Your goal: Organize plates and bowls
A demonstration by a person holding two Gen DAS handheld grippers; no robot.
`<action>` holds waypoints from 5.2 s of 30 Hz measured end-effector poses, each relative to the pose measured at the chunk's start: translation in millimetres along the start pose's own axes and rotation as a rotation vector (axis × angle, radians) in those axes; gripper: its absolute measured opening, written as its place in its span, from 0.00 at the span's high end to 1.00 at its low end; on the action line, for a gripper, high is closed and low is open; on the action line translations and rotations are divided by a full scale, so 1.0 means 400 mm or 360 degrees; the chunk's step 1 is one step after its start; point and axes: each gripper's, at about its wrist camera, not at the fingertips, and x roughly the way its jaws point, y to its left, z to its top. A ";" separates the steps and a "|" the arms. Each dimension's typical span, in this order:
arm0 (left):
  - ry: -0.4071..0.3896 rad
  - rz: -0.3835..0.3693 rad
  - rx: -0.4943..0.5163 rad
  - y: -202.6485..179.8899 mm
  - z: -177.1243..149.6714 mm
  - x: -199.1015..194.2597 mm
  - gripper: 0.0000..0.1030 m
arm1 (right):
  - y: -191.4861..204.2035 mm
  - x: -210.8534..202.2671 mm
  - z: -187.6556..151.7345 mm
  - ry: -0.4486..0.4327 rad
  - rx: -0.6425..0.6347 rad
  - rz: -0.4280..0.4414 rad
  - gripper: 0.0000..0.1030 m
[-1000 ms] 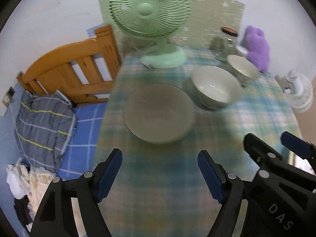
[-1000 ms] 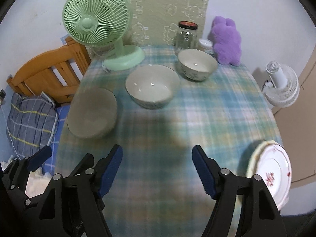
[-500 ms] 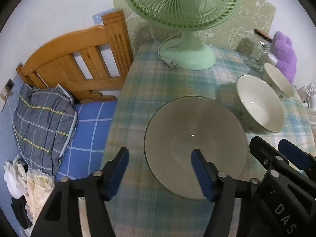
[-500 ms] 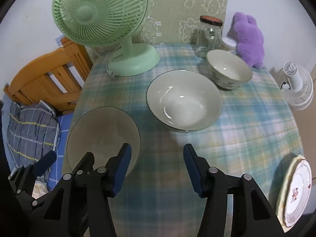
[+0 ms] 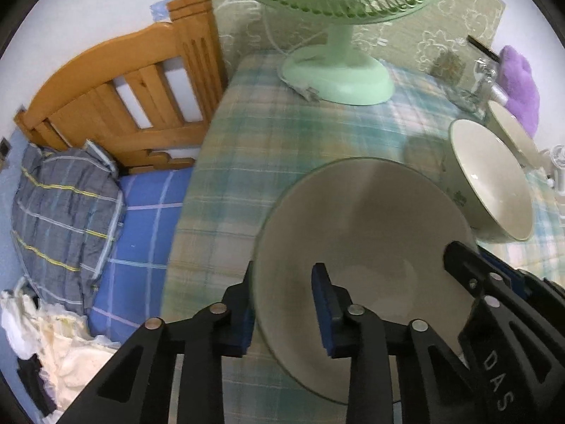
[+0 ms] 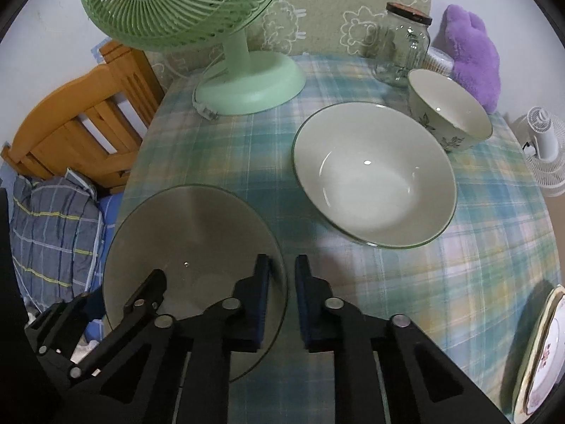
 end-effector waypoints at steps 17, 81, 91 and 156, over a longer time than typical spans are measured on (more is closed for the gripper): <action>0.0053 -0.0034 0.0083 -0.058 -0.059 -0.052 0.75 | -0.045 -0.055 -0.053 0.0050 0.0054 -0.0047 0.88; 0.0087 -0.0094 0.0133 -0.523 -0.384 -0.209 0.36 | -0.550 -0.227 -0.348 0.0137 0.0031 0.0013 0.68; -0.0008 -0.0125 0.0140 -0.479 -0.346 -0.268 0.17 | -0.503 -0.293 -0.319 -0.0003 -0.0013 0.0033 0.37; -0.0030 0.0190 -0.0216 -0.342 0.141 0.056 0.79 | -0.321 0.087 0.217 0.0004 -0.0245 0.0098 0.78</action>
